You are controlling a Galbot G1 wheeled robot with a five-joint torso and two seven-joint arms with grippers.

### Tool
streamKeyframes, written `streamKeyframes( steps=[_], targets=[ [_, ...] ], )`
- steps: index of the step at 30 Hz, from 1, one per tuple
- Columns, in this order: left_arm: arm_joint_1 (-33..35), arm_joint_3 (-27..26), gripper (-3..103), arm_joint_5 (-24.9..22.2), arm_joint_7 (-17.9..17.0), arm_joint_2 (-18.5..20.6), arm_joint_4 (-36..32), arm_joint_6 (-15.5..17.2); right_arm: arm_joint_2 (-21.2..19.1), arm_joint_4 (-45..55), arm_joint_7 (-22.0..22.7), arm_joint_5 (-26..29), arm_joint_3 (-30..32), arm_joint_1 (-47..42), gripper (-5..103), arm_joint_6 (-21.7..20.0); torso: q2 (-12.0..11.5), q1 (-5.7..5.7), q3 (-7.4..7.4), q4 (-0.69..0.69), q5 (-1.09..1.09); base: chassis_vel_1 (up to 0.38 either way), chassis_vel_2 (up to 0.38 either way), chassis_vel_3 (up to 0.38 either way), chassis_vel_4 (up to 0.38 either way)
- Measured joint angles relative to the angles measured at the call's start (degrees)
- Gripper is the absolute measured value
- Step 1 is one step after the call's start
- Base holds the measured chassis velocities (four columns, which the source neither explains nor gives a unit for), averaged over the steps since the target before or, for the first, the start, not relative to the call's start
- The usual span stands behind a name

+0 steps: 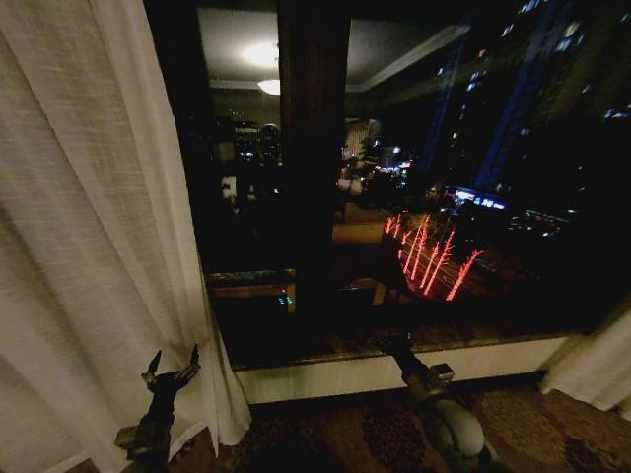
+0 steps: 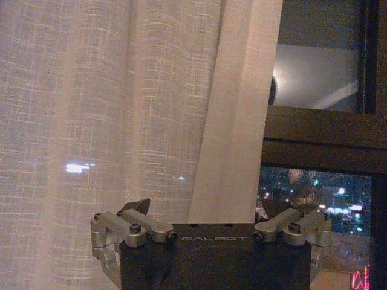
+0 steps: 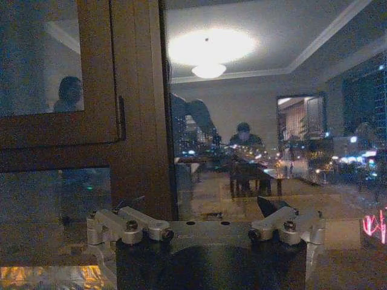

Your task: Open the curtains by pulling them apart, changing their state from closed to fully open.

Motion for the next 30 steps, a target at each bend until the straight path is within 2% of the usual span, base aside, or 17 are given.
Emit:
streamKeyframes(
  steps=[30],
  targets=[
    [0.0,0.0,100,0.0,0.0,0.0,0.0,0.0,0.0,0.0,0.0,0.0,0.0,0.0,100,0.0,0.0,0.0,0.0,0.0,0.0,0.0,0.0,0.0,0.0]
  ],
)
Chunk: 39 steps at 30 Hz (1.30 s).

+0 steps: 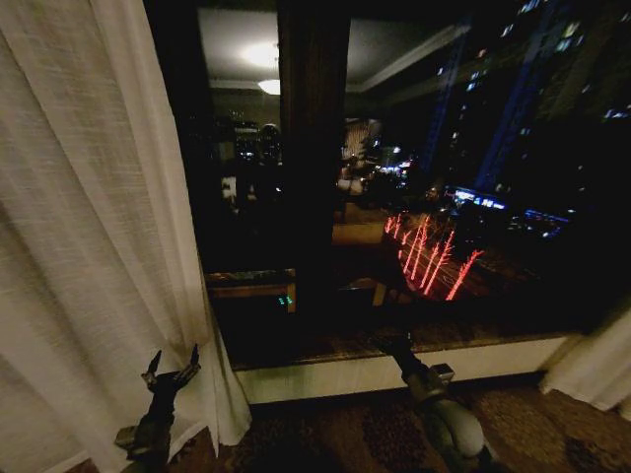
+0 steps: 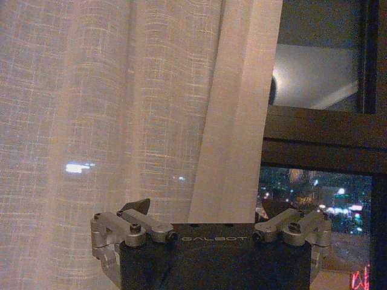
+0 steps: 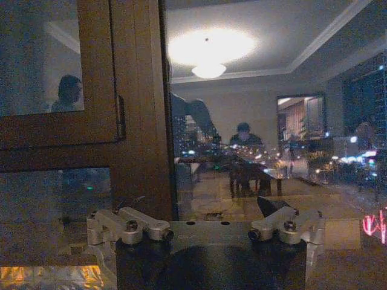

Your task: Open the curtains by pulling them apart, changing their state from closed to fully open.

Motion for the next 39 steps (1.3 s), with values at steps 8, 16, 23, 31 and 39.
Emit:
streamKeyframes(
  steps=[8,16,23,31,39],
  targets=[
    [0.0,0.0,100,0.0,0.0,0.0,0.0,0.0,0.0,0.0,0.0,0.0,0.0,0.0,100,0.0,0.0,0.0,0.0,0.0,0.0,0.0,0.0,0.0,0.0],
    [0.0,0.0,100,0.0,0.0,0.0,0.0,0.0,0.0,0.0,0.0,0.0,0.0,0.0,100,0.0,0.0,0.0,0.0,0.0,0.0,0.0,0.0,0.0,0.0],
    [0.0,0.0,100,0.0,0.0,0.0,0.0,0.0,0.0,0.0,0.0,0.0,0.0,0.0,100,0.0,0.0,0.0,0.0,0.0,0.0,0.0,0.0,0.0,0.0],
    [-2.6,6.1,100,1.9,-3.9,1.4,-3.2,8.4,0.0,0.0,0.0,0.0,0.0,0.0,100,0.0,0.0,0.0,0.0,-0.01,0.0,0.0,0.0,0.0,0.0],
    [-6.2,14.4,100,4.5,-9.5,3.4,-7.7,20.0,0.0,0.0,0.0,0.0,0.0,0.0,100,0.0,0.0,0.0,0.0,-0.01,-0.01,0.0,0.0,0.0,0.0]
  ],
)
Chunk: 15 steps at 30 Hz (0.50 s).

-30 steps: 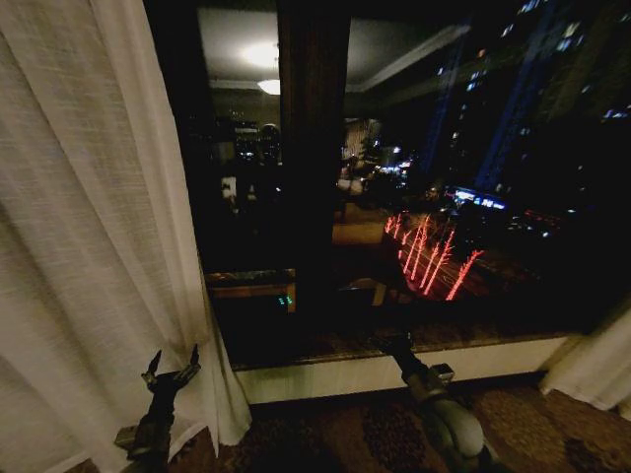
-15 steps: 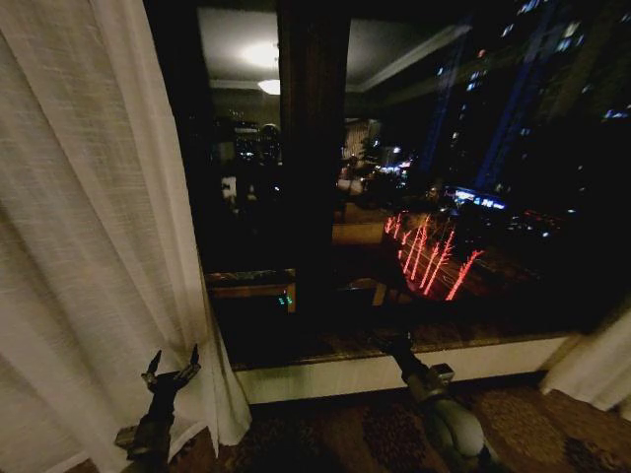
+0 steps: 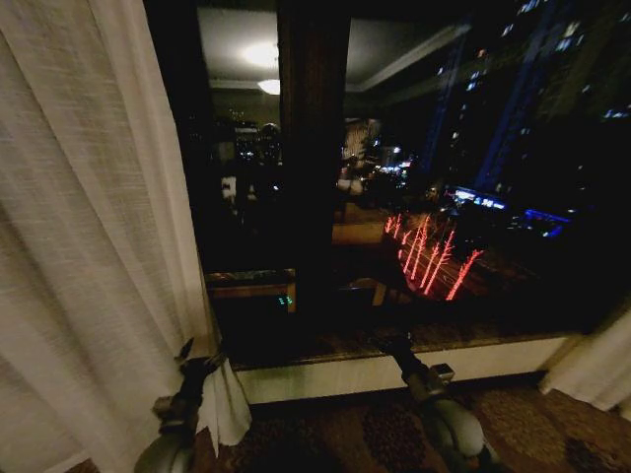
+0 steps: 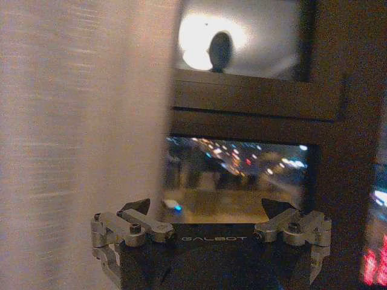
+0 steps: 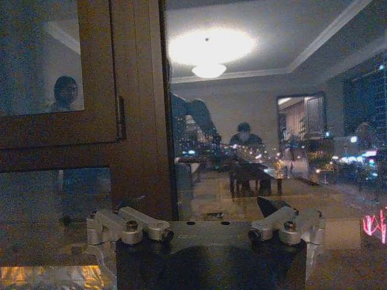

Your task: Open the curtains by pulling them apart, changing their state from closed to fully open.

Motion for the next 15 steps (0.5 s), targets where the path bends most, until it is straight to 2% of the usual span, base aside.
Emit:
streamKeyframes(
  steps=[1,10,12,13,15],
  targets=[
    [-0.5,1.2,100,0.4,-0.8,0.3,-0.6,1.8,0.0,0.0,0.0,0.0,0.0,0.0,100,0.0,0.0,0.0,0.0,-0.01,0.01,0.0,0.0,0.0,0.0],
    [-1.0,1.6,100,0.7,-1.1,0.6,-0.5,2.1,0.0,0.0,0.0,0.0,0.0,0.0,100,0.0,0.0,0.0,0.0,0.01,0.01,0.0,0.0,0.0,0.0],
    [-2.7,1.5,100,1.4,-0.1,1.8,2.5,-1.0,0.0,0.0,0.0,0.0,0.0,0.0,100,0.0,0.0,0.0,0.0,0.01,0.01,0.0,0.0,0.0,0.0],
    [-2.7,1.5,100,1.4,-0.1,1.8,2.5,-1.0,0.0,0.0,0.0,0.0,0.0,0.0,100,0.0,0.0,0.0,0.0,0.01,0.01,0.0,0.0,0.0,0.0],
    [-5.7,1.0,100,2.6,1.9,3.8,7.8,-6.8,0.0,0.0,0.0,0.0,0.0,0.0,100,0.0,0.0,0.0,0.0,-0.01,0.0,0.0,0.0,0.0,0.0]
  ],
)
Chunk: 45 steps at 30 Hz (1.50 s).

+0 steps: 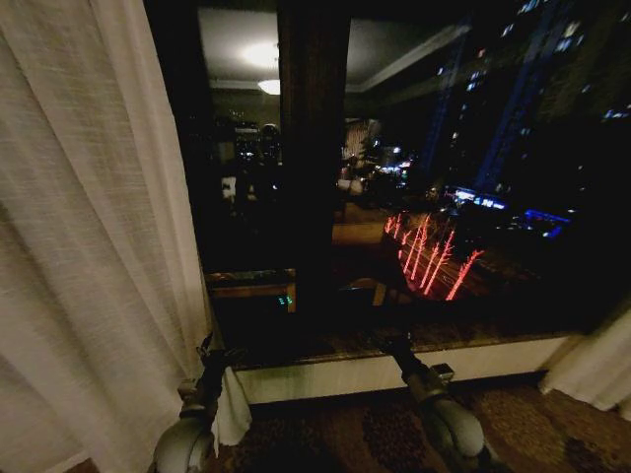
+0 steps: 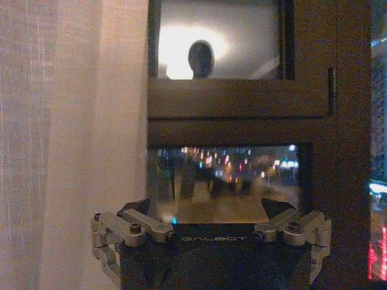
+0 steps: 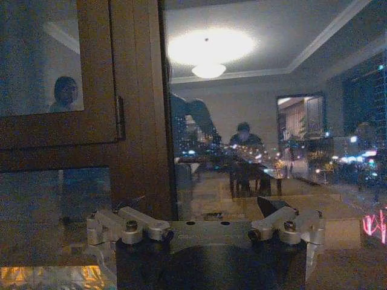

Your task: Open the curtains by pulling them apart, changing their state from closed to fully open.

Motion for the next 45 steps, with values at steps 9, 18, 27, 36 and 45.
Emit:
streamKeyframes(
  steps=[9,18,27,36,45],
  targets=[
    [-1.1,-0.3,100,0.5,1.0,0.8,2.2,-2.7,0.0,0.0,0.0,0.0,0.0,0.0,100,0.0,0.0,0.0,0.0,0.01,0.0,0.0,0.0,0.0,0.0],
    [4.2,-3.2,100,0.7,4.5,-0.8,-0.8,-11.9,0.0,0.0,0.0,0.0,0.0,0.0,100,0.0,0.0,0.01,0.0,0.05,0.0,0.0,0.0,0.0,0.0],
    [8.6,-6.2,100,3.6,1.6,-1.9,-4.9,-9.5,0.0,0.0,0.0,0.0,0.0,0.0,100,0.0,0.0,0.0,0.0,0.01,0.01,0.0,0.0,0.0,0.0],
    [7.8,-12.0,100,1.2,-1.5,0.0,0.5,-9.6,0.0,0.0,0.0,0.0,0.0,0.0,100,0.0,0.0,0.0,0.0,0.02,0.01,0.0,0.0,0.0,0.0],
    [1.8,-7.1,100,-3.0,2.5,2.0,7.0,-11.4,0.0,0.0,0.0,0.0,0.0,0.0,100,0.0,0.0,0.0,0.0,0.01,-0.01,0.0,0.0,0.0,0.0]
  ],
)
